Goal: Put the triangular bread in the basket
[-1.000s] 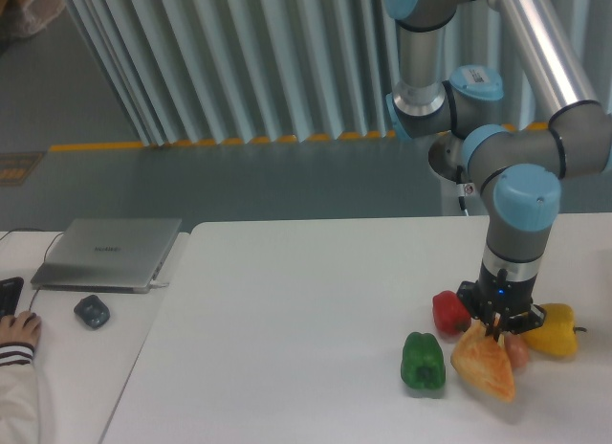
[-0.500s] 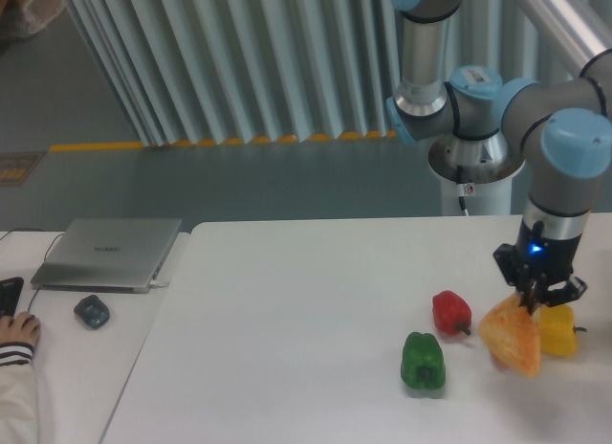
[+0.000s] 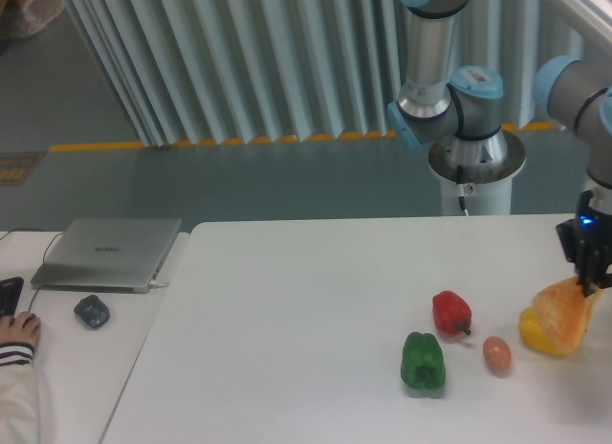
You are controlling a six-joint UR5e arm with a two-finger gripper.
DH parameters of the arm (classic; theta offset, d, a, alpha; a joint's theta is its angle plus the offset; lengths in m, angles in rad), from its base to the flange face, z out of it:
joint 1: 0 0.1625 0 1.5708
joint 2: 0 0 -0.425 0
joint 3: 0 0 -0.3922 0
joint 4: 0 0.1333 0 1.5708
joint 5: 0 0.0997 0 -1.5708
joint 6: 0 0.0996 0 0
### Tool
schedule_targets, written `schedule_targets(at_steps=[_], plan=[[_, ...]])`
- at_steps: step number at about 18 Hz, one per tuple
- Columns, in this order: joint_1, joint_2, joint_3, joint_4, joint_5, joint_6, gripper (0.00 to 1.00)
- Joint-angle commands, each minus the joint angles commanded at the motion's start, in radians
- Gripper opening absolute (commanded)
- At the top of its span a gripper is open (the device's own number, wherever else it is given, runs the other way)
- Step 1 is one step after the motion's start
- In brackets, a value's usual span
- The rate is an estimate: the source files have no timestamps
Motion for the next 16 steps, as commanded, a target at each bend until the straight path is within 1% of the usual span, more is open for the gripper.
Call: schedule_targets(at_steps=[1, 2, 3, 4, 6, 7, 9, 11, 13, 16], plan=[[0.009, 0.000, 0.000, -0.002, 0.035, 0.041, 0.06], [0.018, -0.002, -0.002, 0.002, 0.075, 0.128, 0.06], [0.032, -0.002, -0.002, 0.002, 0.086, 0.185, 0.07], [0.060, -0.003, -0.002, 0.002, 0.080, 0.241, 0.07], [0.106, -0.005, -0.002, 0.002, 0.077, 0.296, 0.07], [0.133, -0.006, 0.000, 0.002, 0.075, 0.365, 0.07], [0.176, -0.009, 0.002, 0.008, 0.071, 0.437, 0.07], [0.202, -0.023, 0.008, 0.011, 0.068, 0.497, 0.07], [0.230, -0.035, 0.008, 0.047, 0.063, 0.561, 0.07], [0.290, -0.054, 0.006, 0.072, 0.037, 0.678, 0.10]])
